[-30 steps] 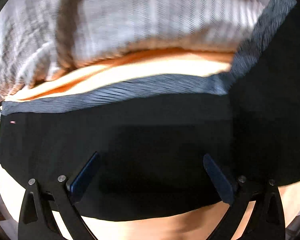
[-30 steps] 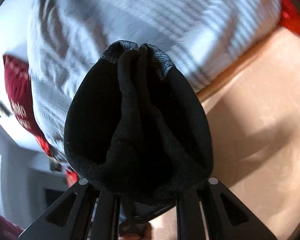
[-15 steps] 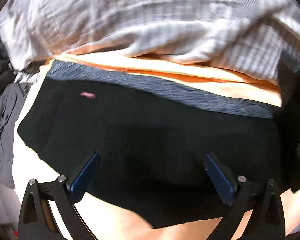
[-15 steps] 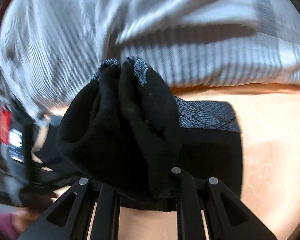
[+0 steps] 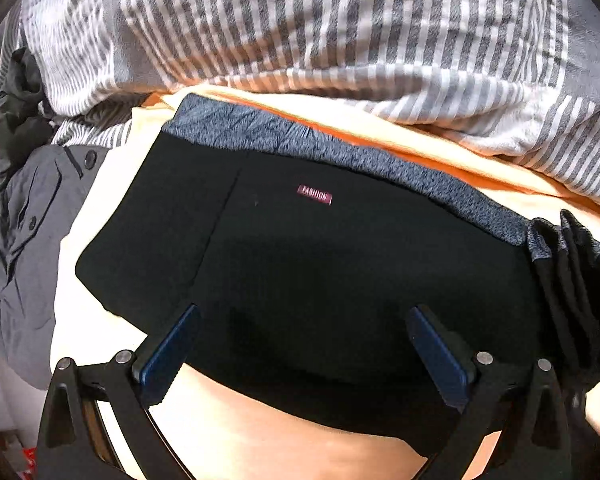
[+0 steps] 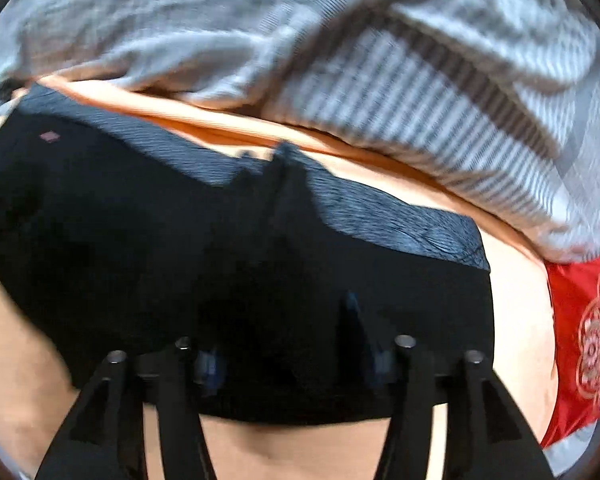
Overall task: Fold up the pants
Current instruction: 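Fold the held end over onto the waistband with the right gripper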
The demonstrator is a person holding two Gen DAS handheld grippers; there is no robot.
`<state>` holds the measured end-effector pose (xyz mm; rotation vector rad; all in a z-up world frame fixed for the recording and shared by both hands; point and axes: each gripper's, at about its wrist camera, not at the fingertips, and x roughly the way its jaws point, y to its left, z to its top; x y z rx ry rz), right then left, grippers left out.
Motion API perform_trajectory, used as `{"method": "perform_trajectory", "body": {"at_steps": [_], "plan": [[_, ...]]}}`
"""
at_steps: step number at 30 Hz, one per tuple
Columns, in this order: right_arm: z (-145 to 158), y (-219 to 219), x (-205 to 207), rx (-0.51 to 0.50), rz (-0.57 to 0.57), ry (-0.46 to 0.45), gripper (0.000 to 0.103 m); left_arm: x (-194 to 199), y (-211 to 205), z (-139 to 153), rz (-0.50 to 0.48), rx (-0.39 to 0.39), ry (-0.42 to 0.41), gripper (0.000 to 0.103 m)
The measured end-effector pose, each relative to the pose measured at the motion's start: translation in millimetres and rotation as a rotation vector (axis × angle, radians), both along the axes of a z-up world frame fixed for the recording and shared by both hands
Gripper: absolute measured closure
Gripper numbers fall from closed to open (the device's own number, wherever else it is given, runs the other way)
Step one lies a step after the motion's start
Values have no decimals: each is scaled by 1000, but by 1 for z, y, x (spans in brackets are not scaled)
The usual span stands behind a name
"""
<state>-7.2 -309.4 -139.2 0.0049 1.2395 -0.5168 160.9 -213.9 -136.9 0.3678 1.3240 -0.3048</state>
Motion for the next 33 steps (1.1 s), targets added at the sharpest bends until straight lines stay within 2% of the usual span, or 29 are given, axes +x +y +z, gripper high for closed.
{"method": "perform_trajectory", "body": {"at_steps": [4,8,11,13,16,20,26,29,30,31,32,33], "plan": [[28,20,-32,28,109,-63,44,-8,-24,8,-81,-46,16,0],[54,3,-65,-60,113,-97,44,-25,-64,11,-183,-89,40,0],[62,-10,-72,-126,142,-116,44,-49,-105,1,-297,-42,24,0],[58,-10,-69,-161,190,-112,44,-56,-120,-16,-339,9,25,0],[49,-10,-59,-170,265,-115,44,-58,-128,-30,-335,29,46,0],[39,-2,-51,-187,338,-119,44,-56,-130,-39,-335,37,48,0],[11,15,-40,-241,483,-56,44,-56,-134,-43,-347,45,40,0],[6,18,-38,-266,501,-42,44,-58,-136,-44,-357,54,34,0],[6,14,-36,-255,481,-35,48,-56,-134,-45,-359,55,31,0],[6,9,-33,-229,456,-32,74,-56,-134,-45,-359,54,29,0],[6,0,-28,-155,412,-18,92,-56,-132,-47,-356,51,30,0],[6,-5,-25,-126,390,-10,93,-58,-132,-46,-353,48,32,0]]}}
